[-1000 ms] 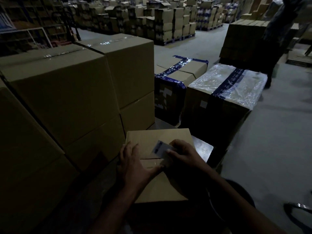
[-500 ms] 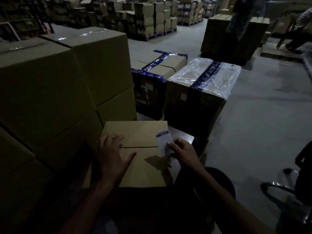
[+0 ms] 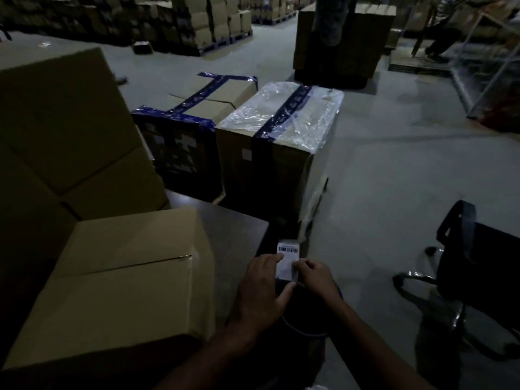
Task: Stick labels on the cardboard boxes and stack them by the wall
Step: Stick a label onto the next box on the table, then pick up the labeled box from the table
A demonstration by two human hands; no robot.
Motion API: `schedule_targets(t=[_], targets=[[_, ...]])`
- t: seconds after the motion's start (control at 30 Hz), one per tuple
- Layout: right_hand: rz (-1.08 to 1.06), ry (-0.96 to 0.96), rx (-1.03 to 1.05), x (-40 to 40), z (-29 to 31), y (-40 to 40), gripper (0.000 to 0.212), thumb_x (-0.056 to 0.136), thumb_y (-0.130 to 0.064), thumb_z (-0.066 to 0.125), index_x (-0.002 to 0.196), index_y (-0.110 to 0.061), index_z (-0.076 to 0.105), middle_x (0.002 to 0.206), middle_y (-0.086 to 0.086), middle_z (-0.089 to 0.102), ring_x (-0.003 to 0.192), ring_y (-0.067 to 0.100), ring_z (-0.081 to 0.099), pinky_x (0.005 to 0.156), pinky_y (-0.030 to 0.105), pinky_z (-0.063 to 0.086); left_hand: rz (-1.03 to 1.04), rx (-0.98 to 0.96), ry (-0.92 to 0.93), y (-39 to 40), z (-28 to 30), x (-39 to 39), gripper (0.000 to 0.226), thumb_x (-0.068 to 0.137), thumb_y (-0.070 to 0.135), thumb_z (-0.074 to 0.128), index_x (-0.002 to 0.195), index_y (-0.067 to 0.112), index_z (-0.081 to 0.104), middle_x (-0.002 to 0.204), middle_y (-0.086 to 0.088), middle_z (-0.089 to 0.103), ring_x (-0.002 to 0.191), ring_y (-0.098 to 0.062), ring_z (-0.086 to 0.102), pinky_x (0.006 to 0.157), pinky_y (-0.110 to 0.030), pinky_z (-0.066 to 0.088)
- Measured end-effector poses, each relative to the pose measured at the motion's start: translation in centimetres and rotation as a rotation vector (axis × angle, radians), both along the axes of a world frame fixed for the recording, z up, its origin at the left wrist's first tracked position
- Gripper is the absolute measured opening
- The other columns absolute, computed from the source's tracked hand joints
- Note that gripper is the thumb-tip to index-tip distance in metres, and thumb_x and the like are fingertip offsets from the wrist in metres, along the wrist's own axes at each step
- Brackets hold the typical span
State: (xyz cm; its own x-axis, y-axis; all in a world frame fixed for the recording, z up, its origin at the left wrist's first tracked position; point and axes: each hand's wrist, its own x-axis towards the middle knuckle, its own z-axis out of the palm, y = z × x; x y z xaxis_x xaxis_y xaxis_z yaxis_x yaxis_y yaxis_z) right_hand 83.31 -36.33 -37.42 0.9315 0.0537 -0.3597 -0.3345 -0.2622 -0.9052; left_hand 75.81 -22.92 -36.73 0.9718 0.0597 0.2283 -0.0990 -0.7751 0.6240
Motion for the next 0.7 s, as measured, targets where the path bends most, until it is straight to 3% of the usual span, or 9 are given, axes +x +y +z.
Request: schedule_targets(t=[0.1, 0.23, 0.4, 0.47, 0.6, 0.7], targets=[[-0.03, 0.09, -0.086, 1.7, -3.3, -3.2, 0.017, 0.093, -0.009, 0.06, 0.079, -0.008, 0.069, 0.073, 0.006, 0.068, 0.054, 0.002, 0.059, 0.057, 0.019, 0.046, -0.01, 0.042, 0.212, -1.8, -3.6, 1.8, 0.068, 0.082, 0.052, 0.055, 0.141, 0.019, 0.049, 0.131, -0.001, 0.055, 0.122, -0.02, 0.05, 0.101, -0.028, 0.041], [-0.022, 0.208, -0.18, 3.8, -7.7, -7.3, 0.013, 0.086, -0.01, 0.07, 0.074, -0.015, 0.073, 0.047, -0.014, 0.06, 0.056, 0.012, 0.056, 0.063, 0.028, 0.047, -0.08, 0.184, 0.346, -4.3, -6.8, 4.0, 0.078, 0.078, 0.06, 0.044, 0.143, 0.016, 0.048, 0.135, -0.003, 0.054, 0.126, -0.023, 0.049, 0.107, -0.029, 0.038], [-0.037, 0.25, -0.221, 5.6, -9.6, -9.5, 0.007, 0.083, -0.014, 0.072, 0.078, -0.018, 0.074, 0.065, -0.003, 0.067, 0.071, 0.02, 0.066, 0.07, 0.031, 0.054, -0.063, 0.213, 0.425, -6.4, -8.0, 6.0, 0.072, 0.085, 0.052, 0.06, 0.146, 0.021, 0.041, 0.139, 0.001, 0.049, 0.128, -0.016, 0.044, 0.108, -0.028, 0.036], [-0.022, 0.258, -0.213, 6.3, -10.2, -9.8, 0.007, 0.085, -0.017, 0.072, 0.083, -0.011, 0.076, 0.068, 0.0, 0.068, 0.072, 0.02, 0.065, 0.077, 0.037, 0.056, -0.036, 0.207, 0.425, -6.8, -7.9, 6.4, 0.073, 0.083, 0.055, 0.055, 0.146, 0.02, 0.042, 0.138, 0.001, 0.05, 0.127, -0.017, 0.045, 0.107, -0.03, 0.037], [0.033, 0.269, -0.309, 6.7, -11.4, -10.6, 0.022, 0.084, -0.028, 0.074, 0.093, -0.008, 0.072, 0.089, 0.009, 0.07, 0.085, 0.023, 0.067, 0.075, 0.032, 0.051, 0.044, 0.169, 0.37, -7.0, -7.8, 6.8, 0.078, 0.077, 0.061, 0.043, 0.141, 0.017, 0.048, 0.132, -0.003, 0.055, 0.123, -0.021, 0.05, 0.105, -0.031, 0.041], [0.14, 0.248, -0.344, 6.7, -12.1, -10.5, 0.023, 0.085, -0.026, 0.074, 0.071, -0.009, 0.069, 0.066, 0.006, 0.068, 0.068, 0.017, 0.066, 0.07, 0.033, 0.053, 0.102, 0.158, 0.345, -6.5, -7.3, 6.8, 0.067, 0.085, 0.05, 0.061, 0.142, 0.017, 0.047, 0.133, -0.002, 0.054, 0.126, -0.02, 0.049, 0.106, -0.03, 0.039]])
